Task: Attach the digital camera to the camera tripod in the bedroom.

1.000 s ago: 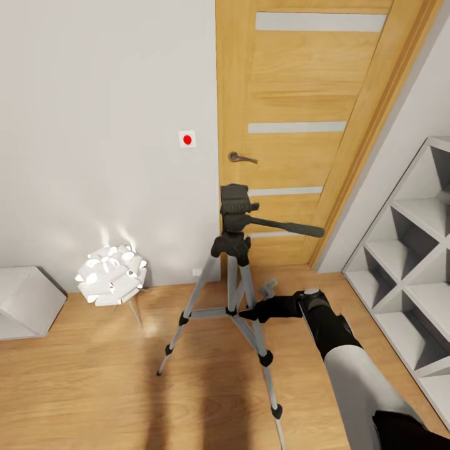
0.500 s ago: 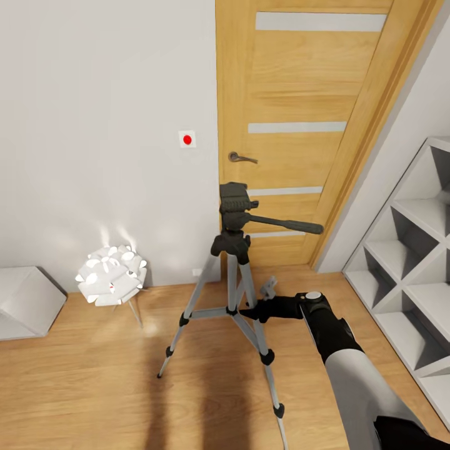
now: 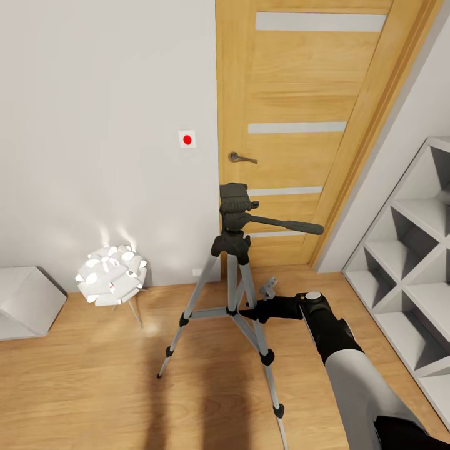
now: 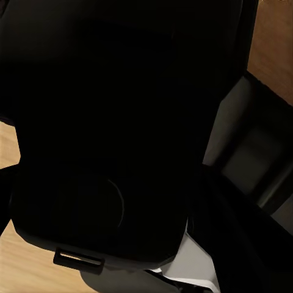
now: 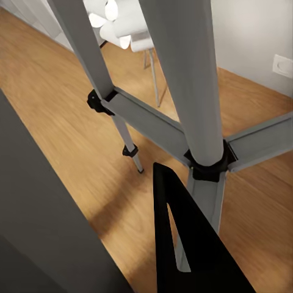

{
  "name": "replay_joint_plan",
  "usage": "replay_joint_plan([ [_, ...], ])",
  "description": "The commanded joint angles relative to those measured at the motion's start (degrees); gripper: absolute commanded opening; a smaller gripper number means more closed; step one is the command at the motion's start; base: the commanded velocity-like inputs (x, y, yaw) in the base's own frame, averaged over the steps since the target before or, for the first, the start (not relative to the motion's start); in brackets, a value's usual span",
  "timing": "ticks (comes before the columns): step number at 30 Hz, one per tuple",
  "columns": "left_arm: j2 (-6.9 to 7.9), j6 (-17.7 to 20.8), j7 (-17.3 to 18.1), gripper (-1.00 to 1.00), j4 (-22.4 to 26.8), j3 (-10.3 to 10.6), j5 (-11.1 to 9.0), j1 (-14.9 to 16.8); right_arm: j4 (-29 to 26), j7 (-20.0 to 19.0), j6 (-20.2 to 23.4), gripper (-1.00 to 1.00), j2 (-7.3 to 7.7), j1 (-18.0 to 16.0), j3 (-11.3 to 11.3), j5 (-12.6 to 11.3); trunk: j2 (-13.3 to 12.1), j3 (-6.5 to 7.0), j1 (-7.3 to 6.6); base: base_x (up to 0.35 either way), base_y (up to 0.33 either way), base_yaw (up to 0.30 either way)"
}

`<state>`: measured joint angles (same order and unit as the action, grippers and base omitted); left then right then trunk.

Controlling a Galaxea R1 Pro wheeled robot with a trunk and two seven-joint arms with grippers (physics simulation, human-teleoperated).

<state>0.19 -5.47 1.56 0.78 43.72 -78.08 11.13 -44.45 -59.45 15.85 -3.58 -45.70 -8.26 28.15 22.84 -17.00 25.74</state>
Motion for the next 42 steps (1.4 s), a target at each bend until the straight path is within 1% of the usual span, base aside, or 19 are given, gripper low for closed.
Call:
replay_joint_plan([
  [1, 0.02, -0.13, 0.24, -1.00, -0.02, 0.41, -0.59, 0.03, -0.03, -0.50, 0.71, -1.00, -0.11, -0.01, -0.35, 0.53, 0.08, -0.11, 0.04, 0.000, 0.000, 0.000],
  [6, 0.12, -0.07, 0.37, -1.00, 0.23, 0.62, -0.25, 0.03, 0.05, -0.49, 0.86, -1.00, -0.17, -0.01, -0.35, 0.44, 0.08, -0.11, 0.04, 0.000, 0.000, 0.000],
  [9, 0.97, 0.49, 0.60, -1.00, 0.74, 0.82, 0.04, 0.00, 0.09, -0.49, 1.04, -1.00, -0.22, 0.02, -0.35, 0.38, 0.08, -0.11, 0.04, 0.000, 0.000, 0.000],
  [12, 2.62, 1.59, 0.70, -1.00, 1.51, 0.98, 0.38, 0.23, 0.52, -0.49, 1.13, -1.00, -0.26, 0.02, -0.35, 0.35, 0.08, -0.11, 0.04, 0.000, 0.000, 0.000],
  [14, 3.99, 4.10, 0.74, -1.00, 2.02, 1.08, 1.60, 0.41, 1.13, -0.52, 1.15, -1.00, -0.27, 0.01, -0.35, 0.34, 0.08, -0.11, 0.04, 0.000, 0.000, 0.000],
  [16, 6.10, 10.11, 0.79, -1.00, 3.01, 1.11, 5.18, 1.09, 1.54, -0.52, 1.18, -1.00, -0.28, 0.00, -0.35, 0.38, 0.08, -0.11, 0.04, 0.000, 0.000, 0.000],
  [18, 7.10, 13.46, 0.76, -1.00, 4.07, 1.13, 7.28, 2.52, 1.64, -0.51, 1.19, -1.00, -0.26, 0.00, -0.35, 0.40, 0.08, -0.11, 0.04, 0.000, 0.000, 0.000],
  [19, 8.13, 16.60, 0.64, -1.00, 5.46, 1.13, 9.13, 4.66, 1.71, -0.50, 1.16, -1.00, -0.24, 0.01, -0.38, 0.40, 0.08, -0.11, 0.04, 0.000, 0.000, 0.000],
  [21, 9.70, 20.79, 0.48, -1.00, 7.40, 1.12, 10.91, 8.19, 1.77, -0.50, 1.14, -1.00, -0.22, 0.00, -0.39, 0.41, 0.08, -0.11, 0.04, 0.000, 0.000, 0.000],
  [22, 11.70, 25.65, 0.42, -1.00, 9.53, 1.02, 11.97, 12.77, 1.80, -0.49, 1.12, -1.00, -0.21, 0.00, -0.38, 0.41, 0.08, -0.11, 0.04, 0.000, 0.000, 0.000],
  [23, 12.32, 27.86, 0.38, -1.00, 10.49, 0.99, 12.26, 15.31, 1.81, -0.49, 1.12, -1.00, -0.20, 0.00, -0.37, 0.41, 0.08, -0.11, 0.04, 0.000, 0.000, 0.000],
  [29, 13.37, 35.75, -1.56, -1.00, 14.19, 0.93, 12.78, 26.70, 1.82, -0.49, 1.07, -1.00, -0.20, -0.01, -0.42, 0.37, 0.08, -0.11, 0.04, 0.000, 0.000, 0.000],
  [30, 13.36, 39.60, -7.07, -1.00, 16.03, 0.86, 12.79, 33.68, 1.86, -0.49, 1.10, -1.00, -0.20, -0.01, -0.38, 0.35, 0.08, -0.11, 0.04, 0.000, 0.000, 0.000],
  [33, 13.11, 42.14, -13.50, -1.00, 18.50, 0.79, 12.74, 39.16, 1.88, -0.49, 1.11, -1.00, -0.20, -0.01, -0.42, 0.34, 0.08, -0.11, 0.04, 0.000, 0.000, 0.000],
  [37, 13.04, 47.38, -24.95, -1.00, 25.28, 0.34, 12.63, 48.19, 1.91, -0.49, 1.11, -1.00, -0.20, -0.01, -0.43, 0.33, 0.08, -0.11, 0.04, 0.000, 0.000, 0.000],
  [39, 13.02, 48.66, -27.03, -1.00, 26.63, -0.07, 12.62, 50.20, 1.91, -0.49, 1.11, -1.00, -0.20, -0.01, -0.44, 0.33, 0.08, -0.11, 0.04, 0.000, 0.000, 0.000],
  [40, 12.98, 49.77, -28.92, -1.00, 27.75, -0.66, 12.61, 52.22, 1.91, -0.49, 1.11, -1.00, -0.20, -0.01, -0.44, 0.33, 0.08, -0.11, 0.04, 0.000, 0.000, 0.000],
  [41, 12.97, 51.21, -32.55, -1.00, 29.72, -2.24, 12.61, 56.25, 1.91, -0.49, 1.11, -1.00, -0.20, -0.01, -0.44, 0.33, 0.08, -0.11, 0.04, 0.000, 0.000, 0.000],
  [42, 12.98, 51.45, -33.47, -1.00, 30.18, -2.68, 12.60, 57.20, 1.91, -0.49, 1.11, -1.00, -0.20, -0.01, -0.44, 0.33, 0.08, -0.11, 0.04, 0.000, 0.000, 0.000],
])
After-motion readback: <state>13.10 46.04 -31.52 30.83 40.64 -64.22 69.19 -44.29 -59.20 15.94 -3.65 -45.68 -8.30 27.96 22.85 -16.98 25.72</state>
